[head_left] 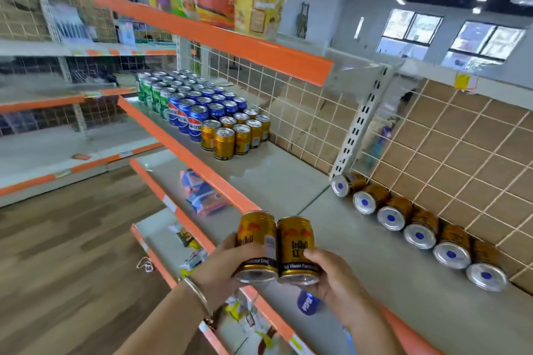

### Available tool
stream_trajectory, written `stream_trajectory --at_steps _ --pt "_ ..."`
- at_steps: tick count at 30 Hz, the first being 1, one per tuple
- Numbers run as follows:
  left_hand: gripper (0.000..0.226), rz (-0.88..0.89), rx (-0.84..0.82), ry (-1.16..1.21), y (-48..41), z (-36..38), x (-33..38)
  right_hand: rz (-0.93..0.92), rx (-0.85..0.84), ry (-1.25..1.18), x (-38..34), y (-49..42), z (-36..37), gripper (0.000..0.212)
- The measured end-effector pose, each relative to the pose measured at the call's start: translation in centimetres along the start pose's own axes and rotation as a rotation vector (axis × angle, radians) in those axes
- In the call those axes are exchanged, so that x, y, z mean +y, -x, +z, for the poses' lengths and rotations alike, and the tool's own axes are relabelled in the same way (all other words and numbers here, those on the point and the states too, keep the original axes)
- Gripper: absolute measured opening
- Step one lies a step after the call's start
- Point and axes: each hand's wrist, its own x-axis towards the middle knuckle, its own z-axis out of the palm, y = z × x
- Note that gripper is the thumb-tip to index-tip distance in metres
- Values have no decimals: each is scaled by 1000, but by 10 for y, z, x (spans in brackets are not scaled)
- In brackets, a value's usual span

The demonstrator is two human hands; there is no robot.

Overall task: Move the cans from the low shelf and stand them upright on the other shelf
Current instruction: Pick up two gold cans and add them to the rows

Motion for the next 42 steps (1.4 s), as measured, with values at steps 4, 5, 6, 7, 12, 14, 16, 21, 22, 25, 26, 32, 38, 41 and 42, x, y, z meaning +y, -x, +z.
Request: stream_trajectory --at_steps 4,5,6,7,12,14,16,21,22,25,26,32,38,41,42 --pt "64 -13 -30 44 -8 -25 12 1 -8 24 -4 -14 28 63" --pt "62 -14 -27 58 -12 -29 14 3 -9 24 -4 -19 33 65" --pt "62 -11 -34 69 -18 -34 16 4 -3 23 -6 -26 37 63" --pt "65 -3 -40 72 -23 -36 18 -2 7 28 -9 -32 40 57" --pt "64 38 13 50 -64 -45 32 -42 72 85 -27 -70 46 10" --pt "69 65 50 -45 -91 -50 41 -40 111 92 -35 -97 46 8" --pt "70 124 84 -190 -119 -54 51 -58 139 110 -41 -127 48 6" --pt "72 302 180 -415 -179 -62 76 -110 175 230 -58 -201 52 35" --pt "79 322 197 -443 -190 -63 79 -122 185 243 -60 -216 51 43" --pt "71 377 263 -441 -219 -68 83 -155 213 264 -61 -254 47 66" --pt "70 391 270 -436 -227 -68 85 -162 218 256 -61 -264 47 70" --pt "84 395 290 -588 -267 -84 84 -256 293 229 -58 -308 50 55" --pt "96 397 191 -724 -289 -104 91 -359 440 498 -64 -347 50 65" --pt "87 392 169 -790 -294 -113 92 -379 495 545 -76 -364 47 56" --pt "84 394 160 -825 -296 -115 92 -382 503 557 -80 -370 47 54"
